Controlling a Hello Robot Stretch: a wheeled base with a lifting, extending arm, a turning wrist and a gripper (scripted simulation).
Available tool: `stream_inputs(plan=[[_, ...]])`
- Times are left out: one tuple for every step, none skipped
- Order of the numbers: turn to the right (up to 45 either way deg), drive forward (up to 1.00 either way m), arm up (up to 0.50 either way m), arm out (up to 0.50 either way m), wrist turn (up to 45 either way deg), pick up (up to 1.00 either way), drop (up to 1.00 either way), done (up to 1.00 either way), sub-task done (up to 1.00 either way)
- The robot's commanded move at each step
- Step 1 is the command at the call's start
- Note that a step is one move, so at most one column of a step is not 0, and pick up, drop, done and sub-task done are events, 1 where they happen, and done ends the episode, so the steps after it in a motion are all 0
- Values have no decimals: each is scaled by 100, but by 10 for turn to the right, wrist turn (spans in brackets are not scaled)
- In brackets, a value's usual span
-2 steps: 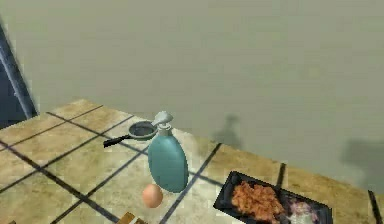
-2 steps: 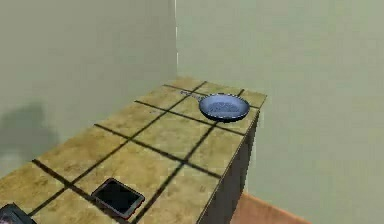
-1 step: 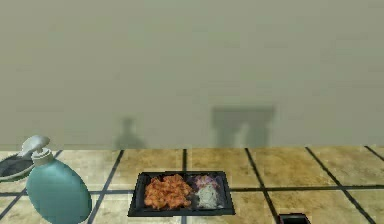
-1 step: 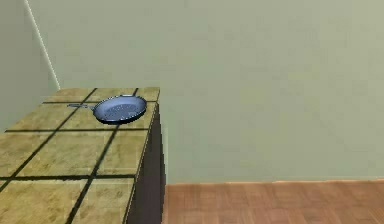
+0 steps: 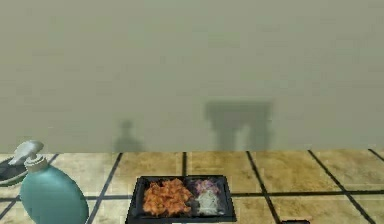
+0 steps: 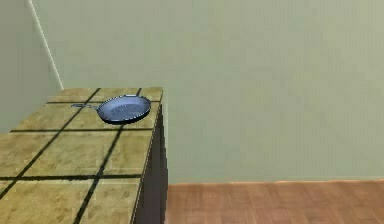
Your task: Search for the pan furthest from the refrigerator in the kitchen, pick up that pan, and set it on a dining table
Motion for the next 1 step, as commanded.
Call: stream_inputs(plan=[[-150,0,0,0,0,0,0,0,0]])
